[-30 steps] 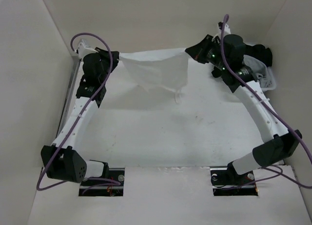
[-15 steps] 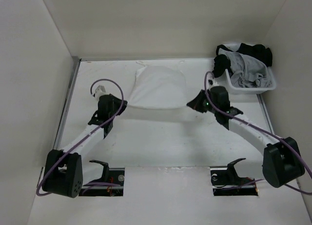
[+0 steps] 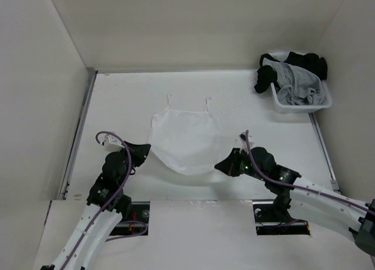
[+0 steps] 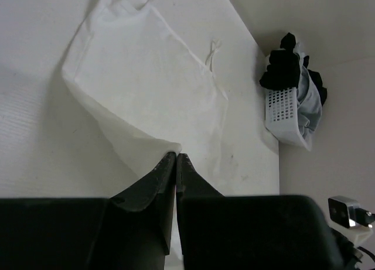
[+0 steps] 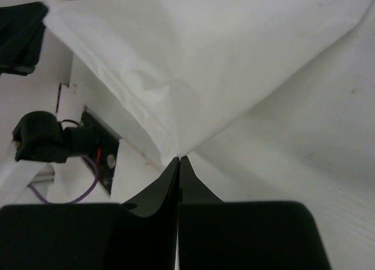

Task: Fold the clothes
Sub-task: Flatten the tank top out, then fold the tank top

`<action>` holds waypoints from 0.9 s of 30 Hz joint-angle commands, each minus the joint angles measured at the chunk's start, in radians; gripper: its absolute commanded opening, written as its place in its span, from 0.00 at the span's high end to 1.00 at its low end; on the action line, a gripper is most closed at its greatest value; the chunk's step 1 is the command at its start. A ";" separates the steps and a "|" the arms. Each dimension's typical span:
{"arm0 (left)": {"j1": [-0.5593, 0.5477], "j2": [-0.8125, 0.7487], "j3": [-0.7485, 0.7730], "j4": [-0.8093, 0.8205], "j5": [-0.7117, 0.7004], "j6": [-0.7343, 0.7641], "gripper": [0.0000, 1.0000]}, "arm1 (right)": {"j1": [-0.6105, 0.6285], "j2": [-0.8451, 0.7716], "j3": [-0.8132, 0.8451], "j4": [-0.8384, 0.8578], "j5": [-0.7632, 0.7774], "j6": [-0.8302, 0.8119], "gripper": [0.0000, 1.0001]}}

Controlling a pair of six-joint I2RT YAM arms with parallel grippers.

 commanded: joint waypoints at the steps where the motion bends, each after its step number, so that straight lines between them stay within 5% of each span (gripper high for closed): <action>1: -0.011 -0.042 0.037 -0.205 -0.057 -0.041 0.98 | 0.069 -0.064 0.060 -0.122 0.110 0.052 1.00; 15: 0.067 0.772 0.402 0.476 -0.107 -0.018 0.97 | -0.395 0.486 0.526 0.106 -0.136 -0.175 1.00; 27: 0.179 1.421 0.879 0.558 -0.107 0.005 0.95 | -0.615 1.025 0.986 0.175 -0.285 -0.092 0.98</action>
